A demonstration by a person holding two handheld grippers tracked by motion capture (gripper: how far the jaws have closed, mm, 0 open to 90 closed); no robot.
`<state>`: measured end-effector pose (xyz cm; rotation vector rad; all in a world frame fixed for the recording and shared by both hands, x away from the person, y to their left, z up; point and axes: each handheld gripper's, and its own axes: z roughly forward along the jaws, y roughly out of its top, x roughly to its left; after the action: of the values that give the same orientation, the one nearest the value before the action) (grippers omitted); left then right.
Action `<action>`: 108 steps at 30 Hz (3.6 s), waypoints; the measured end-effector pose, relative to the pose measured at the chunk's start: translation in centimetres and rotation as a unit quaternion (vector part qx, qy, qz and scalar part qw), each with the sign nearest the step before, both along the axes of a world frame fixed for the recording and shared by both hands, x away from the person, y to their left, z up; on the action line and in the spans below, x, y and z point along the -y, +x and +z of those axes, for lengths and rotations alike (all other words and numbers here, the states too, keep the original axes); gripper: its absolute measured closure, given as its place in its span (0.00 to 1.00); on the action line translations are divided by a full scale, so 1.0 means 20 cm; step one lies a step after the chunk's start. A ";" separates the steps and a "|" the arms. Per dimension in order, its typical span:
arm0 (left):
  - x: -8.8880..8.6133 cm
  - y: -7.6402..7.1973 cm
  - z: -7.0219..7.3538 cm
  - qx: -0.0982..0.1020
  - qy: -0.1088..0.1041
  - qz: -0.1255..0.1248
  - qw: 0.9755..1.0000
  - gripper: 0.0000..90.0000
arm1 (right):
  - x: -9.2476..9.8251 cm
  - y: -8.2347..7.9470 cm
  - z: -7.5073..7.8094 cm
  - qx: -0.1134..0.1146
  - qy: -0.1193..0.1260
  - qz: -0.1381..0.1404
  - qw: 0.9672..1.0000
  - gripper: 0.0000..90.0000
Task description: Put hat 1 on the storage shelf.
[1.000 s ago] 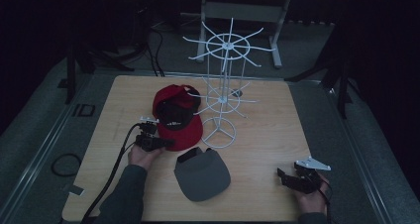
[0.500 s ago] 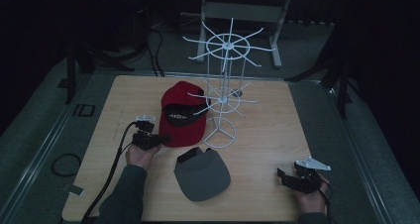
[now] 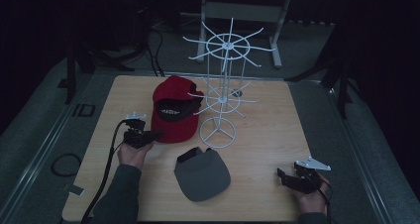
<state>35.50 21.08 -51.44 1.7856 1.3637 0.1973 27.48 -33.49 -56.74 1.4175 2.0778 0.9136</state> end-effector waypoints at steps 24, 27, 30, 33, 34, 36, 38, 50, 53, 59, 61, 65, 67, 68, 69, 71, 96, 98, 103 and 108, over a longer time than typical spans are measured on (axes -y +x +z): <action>-0.12 -0.07 0.19 0.053 0.001 0.027 0.998 0.96 | 0.00 0.00 0.00 0.000 0.000 0.000 1.000 0.27; -0.13 -0.08 0.21 0.059 0.002 0.030 0.998 0.96 | 0.00 0.00 0.00 0.000 0.000 0.000 1.000 0.27; -0.14 -0.09 0.23 0.067 0.002 0.031 0.997 0.96 | 0.00 0.00 0.00 0.000 0.000 0.000 1.000 0.27; -0.14 -0.10 0.26 0.073 0.002 0.032 0.997 0.96 | 0.00 0.00 0.00 0.000 0.000 0.000 1.000 0.27; -0.14 -0.10 0.26 0.074 0.003 0.032 0.997 0.96 | 0.00 0.00 0.00 0.000 0.001 0.000 1.000 0.27; -0.14 -0.10 0.27 0.077 0.003 0.033 0.996 0.96 | 0.00 0.00 0.00 0.000 0.000 0.000 1.000 0.27; -0.15 -0.11 0.29 0.081 0.003 0.033 0.996 0.96 | 0.00 0.00 0.00 0.000 0.000 0.000 1.000 0.27; -0.15 -0.14 0.35 0.102 0.003 0.039 0.994 0.96 | 0.00 0.00 0.00 0.000 0.001 0.000 1.000 0.27; -0.16 -0.14 0.37 0.106 0.004 0.041 0.994 0.96 | 0.00 0.00 0.00 0.000 0.000 0.000 1.000 0.27; -0.16 -0.15 0.40 0.117 0.005 0.040 0.992 0.96 | 0.00 0.00 0.00 0.000 0.000 0.000 1.000 0.27; -0.16 -0.16 0.41 0.120 0.005 0.042 0.992 0.96 | 0.00 0.00 0.00 0.000 0.000 0.000 1.000 0.27; -0.15 -0.17 0.43 0.129 0.005 0.043 0.991 0.96 | 0.00 0.00 0.00 0.000 0.000 0.000 1.000 0.27; -0.15 -0.17 0.45 0.133 0.005 0.043 0.990 0.96 | 0.00 0.00 0.00 0.001 0.000 0.000 1.000 0.27; -0.15 -0.17 0.46 0.136 0.004 0.043 0.990 0.96 | 0.00 0.00 0.00 0.001 0.000 0.001 1.000 0.27; -0.15 -0.18 0.46 0.137 0.004 0.043 0.990 0.96 | 0.00 0.00 0.00 0.001 0.000 0.001 1.000 0.27; -0.15 -0.18 0.48 0.141 0.005 0.044 0.989 0.96 | 0.00 0.00 0.00 0.001 0.000 0.000 1.000 0.27; -0.17 -0.22 0.64 0.186 -0.006 0.055 0.981 0.96 | 0.00 0.00 0.00 0.001 0.000 0.000 1.000 0.27; -0.17 -0.23 0.66 0.189 -0.006 0.054 0.980 0.96 | 0.00 0.00 0.00 0.000 0.001 0.000 1.000 0.27; -0.17 -0.23 0.68 0.196 -0.010 0.051 0.979 0.96 | 0.00 0.00 0.00 0.000 0.000 0.000 1.000 0.27; -0.18 -0.24 0.71 0.203 -0.015 0.048 0.978 0.96 | 0.00 0.00 0.00 0.000 0.000 0.001 1.000 0.27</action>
<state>30.70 24.71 -37.32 1.5497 1.1492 0.5589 27.54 -33.46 -56.74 1.4163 2.0797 0.9150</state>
